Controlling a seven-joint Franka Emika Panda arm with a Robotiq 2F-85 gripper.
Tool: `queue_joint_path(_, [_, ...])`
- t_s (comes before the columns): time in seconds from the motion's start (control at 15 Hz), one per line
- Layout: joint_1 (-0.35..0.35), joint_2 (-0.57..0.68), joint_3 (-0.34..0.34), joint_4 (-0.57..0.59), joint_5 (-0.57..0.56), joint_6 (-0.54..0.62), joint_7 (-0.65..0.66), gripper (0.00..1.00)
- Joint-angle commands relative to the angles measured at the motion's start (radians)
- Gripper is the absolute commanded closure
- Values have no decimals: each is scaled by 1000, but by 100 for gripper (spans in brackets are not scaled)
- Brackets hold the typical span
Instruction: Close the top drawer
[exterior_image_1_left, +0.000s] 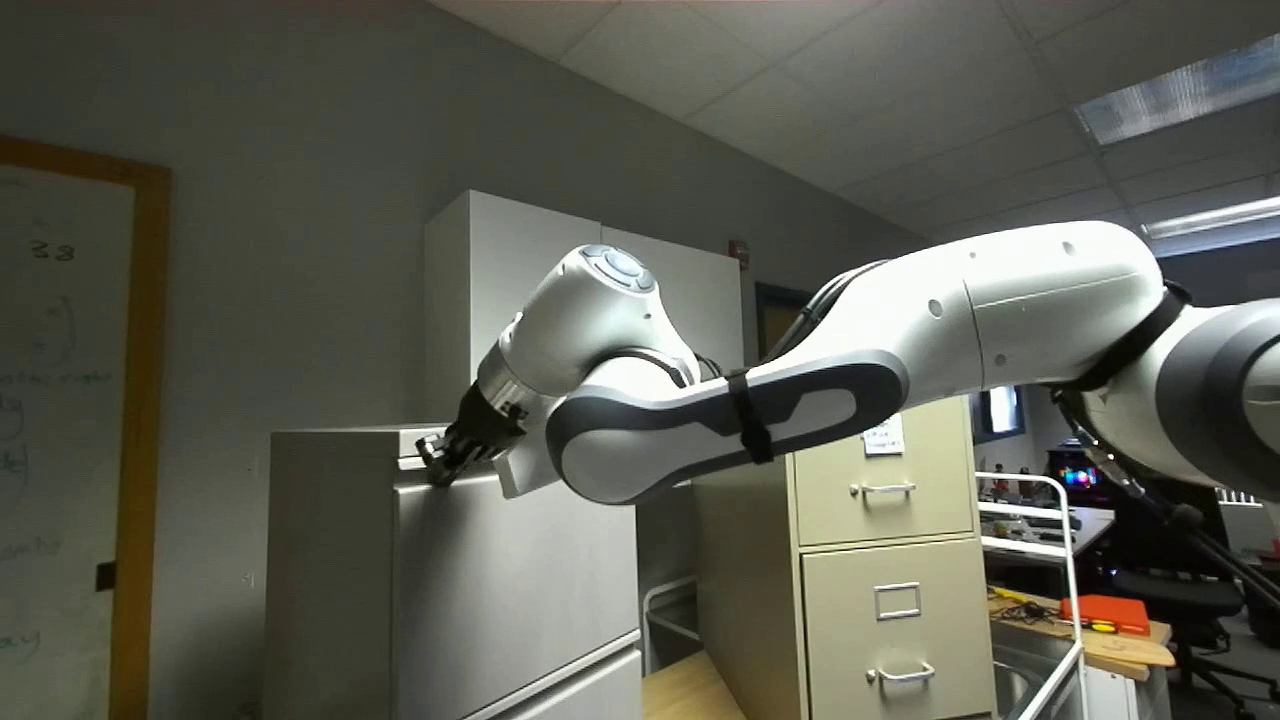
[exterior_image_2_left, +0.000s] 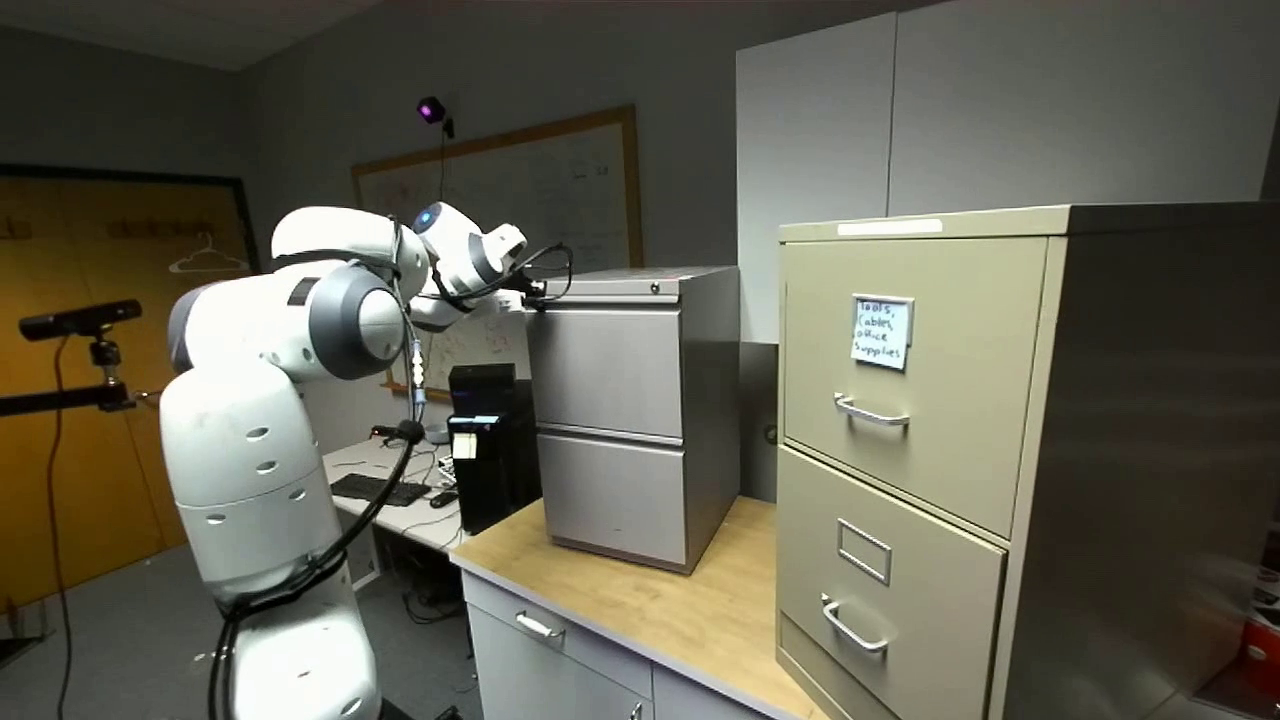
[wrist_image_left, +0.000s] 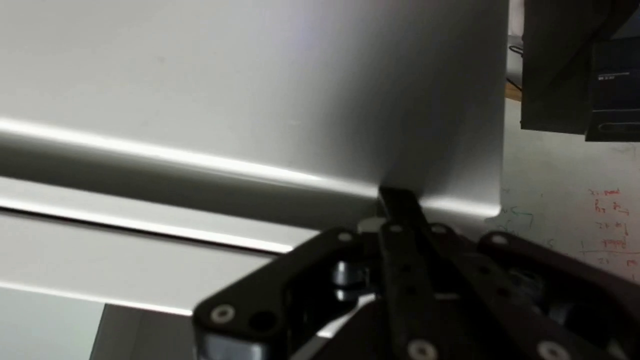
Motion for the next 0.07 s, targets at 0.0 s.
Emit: queue_joint_path(0.0, [16, 118, 26, 113, -65, -86, 10, 100])
